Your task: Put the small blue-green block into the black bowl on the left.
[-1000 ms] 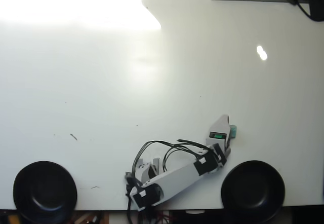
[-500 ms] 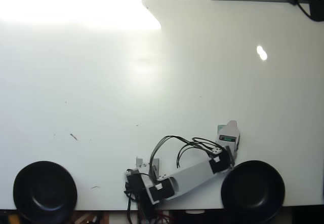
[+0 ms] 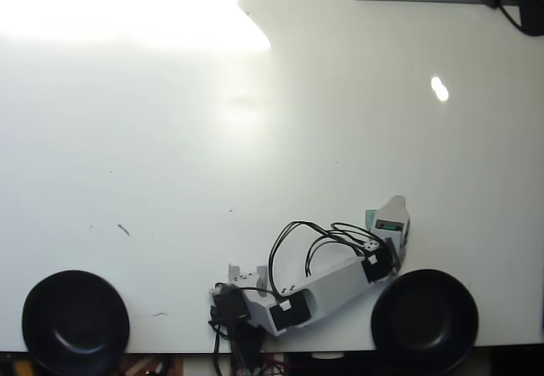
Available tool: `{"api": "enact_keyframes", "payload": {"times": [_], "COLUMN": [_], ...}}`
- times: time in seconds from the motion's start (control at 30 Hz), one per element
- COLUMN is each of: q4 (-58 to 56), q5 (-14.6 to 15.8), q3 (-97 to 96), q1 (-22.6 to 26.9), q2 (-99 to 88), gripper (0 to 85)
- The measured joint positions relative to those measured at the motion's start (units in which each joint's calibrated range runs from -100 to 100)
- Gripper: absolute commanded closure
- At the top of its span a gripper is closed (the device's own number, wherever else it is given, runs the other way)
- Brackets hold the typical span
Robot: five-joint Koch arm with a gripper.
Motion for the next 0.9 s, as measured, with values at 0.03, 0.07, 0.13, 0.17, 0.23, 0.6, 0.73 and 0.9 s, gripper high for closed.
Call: {"api": "enact_keyframes", "payload": {"times": [0.03, 0.07, 0.13, 0.17, 0.23, 0.6, 0.73, 0.9], "q4": [0.9, 1.97, 3.37, 3.7, 3.87, -3.13, -3.13, -3.04], "q5": [-0.2, -0.34, -0.54, -0.54, -0.63, -1.12, -1.17, -1.03], "q3": [-0.28, -0.83, -1.85, -2.59, -3.97, -4.71, -4.71, -4.71], "q1": [0.0, 0.0, 0.15, 0.2, 0.24, 0.24, 0.44, 0.59], "q2": [0.0, 0.0, 0.0, 0.0, -0.13, -1.89, -1.77, -1.01], "gripper": [40.5, 40.5, 40.6, 40.7, 41.7, 47.2, 52.5, 63.6]}}
